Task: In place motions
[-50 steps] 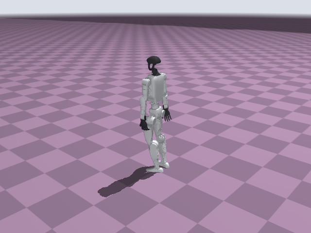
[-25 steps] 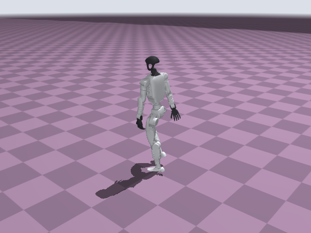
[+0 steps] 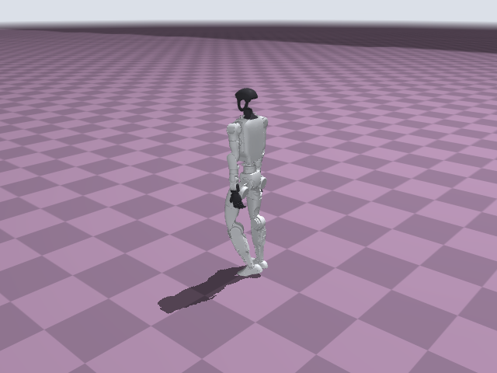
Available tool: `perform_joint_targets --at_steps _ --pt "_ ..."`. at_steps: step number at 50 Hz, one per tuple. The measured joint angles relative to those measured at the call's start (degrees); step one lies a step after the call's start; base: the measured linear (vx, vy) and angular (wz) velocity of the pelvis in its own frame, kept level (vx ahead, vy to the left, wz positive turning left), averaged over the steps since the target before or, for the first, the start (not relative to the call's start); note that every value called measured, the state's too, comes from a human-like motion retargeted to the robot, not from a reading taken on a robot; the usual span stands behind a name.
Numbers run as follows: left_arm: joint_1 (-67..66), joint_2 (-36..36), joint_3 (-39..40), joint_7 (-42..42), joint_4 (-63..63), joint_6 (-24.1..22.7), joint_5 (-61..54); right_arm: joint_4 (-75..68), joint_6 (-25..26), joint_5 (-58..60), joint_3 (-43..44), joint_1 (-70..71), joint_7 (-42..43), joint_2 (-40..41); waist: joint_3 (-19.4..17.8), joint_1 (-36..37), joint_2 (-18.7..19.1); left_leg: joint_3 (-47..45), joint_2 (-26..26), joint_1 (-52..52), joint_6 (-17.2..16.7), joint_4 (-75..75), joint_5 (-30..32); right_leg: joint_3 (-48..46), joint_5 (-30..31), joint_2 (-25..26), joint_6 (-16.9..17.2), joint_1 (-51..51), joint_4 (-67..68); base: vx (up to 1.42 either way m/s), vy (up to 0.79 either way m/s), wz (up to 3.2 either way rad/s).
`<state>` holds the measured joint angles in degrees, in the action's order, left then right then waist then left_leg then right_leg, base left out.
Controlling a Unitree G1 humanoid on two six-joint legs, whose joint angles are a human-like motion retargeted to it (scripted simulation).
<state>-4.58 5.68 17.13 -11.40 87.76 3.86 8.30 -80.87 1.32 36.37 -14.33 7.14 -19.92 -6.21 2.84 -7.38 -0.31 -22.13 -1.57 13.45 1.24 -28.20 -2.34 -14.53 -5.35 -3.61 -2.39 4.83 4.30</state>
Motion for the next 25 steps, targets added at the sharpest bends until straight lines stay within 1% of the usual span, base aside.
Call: perform_joint_targets --at_steps 2,3,4,5,7,9,12,14,16,18,20,22,23,25 --pt "0.9 0.3 -0.4 0.3 0.3 -0.2 -1.2 2.6 -1.2 -1.4 0.6 1.2 -1.1 0.4 -1.9 -7.1 2.5 8.4 -1.0 6.7 1.2 -11.2 7.8 -8.7 -0.6 1.4 -0.1 -1.5 -1.0 -0.2 0.01 3.36" --pt "0.9 0.2 -0.2 -0.2 0.1 -0.7 -2.5 3.9 -1.9 -2.1 0.5 1.5 -1.8 0.3 -2.7 -9.2 3.7 11.4 -1.7 10.1 2.1 -16.4 10.8 -12.0 -0.5 2.7 -0.3 -2.4 -1.9 -0.08 0.03 1.71" --pt "0.8 -0.3 0.7 -1.2 0.0 -1.3 -3.9 4.9 -2.6 -2.7 0.1 1.6 -2.4 0.1 -2.9 -7.0 3.0 10.2 -4.0 14.2 2.6 -23.0 10.7 -10.5 -0.1 2.8 -0.9 -2.6 -2.5 0.0 0.04 -0.69" --pt "0.6 -0.9 1.9 -2.4 0.0 -1.9 -5.3 5.8 -3.1 -3.1 -0.5 1.6 -2.9 -0.1 -2.8 -2.6 1.3 6.7 -7.2 18.6 2.9 -30.1 9.1 -6.6 0.6 2.3 -1.7 -2.3 -2.8 0.02 0.06 -2.19" --pt "0.3 -2.0 4.1 -3.7 1.1 -2.5 -6.9 6.5 -3.2 -2.3 -0.5 1.3 -2.2 0.1 -2.7 1.8 -1.5 1.5 -9.9 22.6 4.6 -36.5 6.0 -2.1 0.8 0.2 -2.3 -1.6 -2.0 0.0 0.06 -1.63" --pt "0.0 -2.7 5.5 -3.6 2.6 -2.5 -8.5 6.3 -2.9 -1.5 -0.3 1.0 -1.2 0.4 -2.8 2.7 -1.9 1.8 -10.0 25.4 5.2 -39.5 3.4 -1.0 0.8 0.1 -2.9 -1.4 -1.7 0.0 0.02 -0.26" --pt "-1.3 -2.9 5.4 -3.4 4.2 -2.7 -8.9 5.2 -3.1 -2.1 -0.6 0.3 -0.9 -0.1 -2.9 3.1 -2.2 3.2 -8.4 26.6 4.3 -39.8 1.4 -0.8 0.5 0.0 -3.4 -2.1 -1.8 0.04 0.02 0.03" --pt "-2.1 -2.5 4.5 -3.4 5.0 -2.4 -6.9 4.0 -3.1 -2.2 -0.7 -0.5 -1.2 -0.5 -2.8 3.3 -2.3 3.0 -7.5 24.7 3.7 -37.4 1.1 -1.1 0.2 -0.3 -3.4 -2.6 -1.7 0.1 0.01 0.07" --pt "-2.8 -1.9 3.9 -2.8 5.9 -2.1 -5.0 2.4 -2.8 -1.3 -0.6 -1.6 -1.0 -0.9 -2.3 3.2 -2.5 2.7 -6.0 20.5 2.9 -32.1 1.6 -1.5 -0.3 -0.6 -3.2 -3.2 -1.5 0.13 -0.01 0.1" --pt "-3.3 -1.5 3.5 -2.2 6.8 -1.9 -3.9 0.4 -2.2 -0.2 -0.5 -2.5 -0.1 -1.2 -1.9 2.7 -2.4 2.9 -3.8 15.2 1.9 -24.7 2.5 -1.9 -0.9 -0.6 -3.1 -3.9 -1.3 0.13 -0.03 0.1" --pt "-3.4 -1.1 3.7 -1.9 7.7 -1.7 -3.5 -2.3 -1.3 0.8 -0.2 -3.6 1.2 -1.6 -1.5 1.9 -1.9 4.2 -0.9 7.3 0.7 -12.6 4.9 -2.1 -1.8 -0.1 -2.9 -4.7 -0.8 0.16 -0.05 -0.01" --pt "-3.6 -1.0 4.2 -1.3 7.9 -1.7 -3.8 -4.4 -0.6 1.5 0.4 -5.2 2.0 -2.2 -0.7 1.8 -1.4 5.2 2.0 0.0 -0.2 -0.3 -1.6 -1.7 -2.9 0.4 -2.6 -4.9 0.2 0.18 -0.07 -0.25" --pt "-3.5 -0.9 4.5 -1.0 7.9 -1.7 -4.1 -5.4 -0.2 1.8 1.1 -6.0 2.3 -2.5 -0.2 1.7 -0.8 5.3 2.6 -3.4 -0.5 4.9 -6.3 -1.8 -3.7 0.8 -2.3 -4.9 1.0 0.2 -0.08 -0.25" --pt "-3.6 -0.9 4.8 -0.3 7.6 -1.7 -5.0 -7.1 0.5 2.6 2.6 -8.0 2.7 -3.2 1.4 1.2 0.8 6.0 2.9 -7.9 1.5 14.6 -9.8 -2.0 -5.1 2.1 -1.9 -4.6 2.7 0.21 -0.08 0.01"
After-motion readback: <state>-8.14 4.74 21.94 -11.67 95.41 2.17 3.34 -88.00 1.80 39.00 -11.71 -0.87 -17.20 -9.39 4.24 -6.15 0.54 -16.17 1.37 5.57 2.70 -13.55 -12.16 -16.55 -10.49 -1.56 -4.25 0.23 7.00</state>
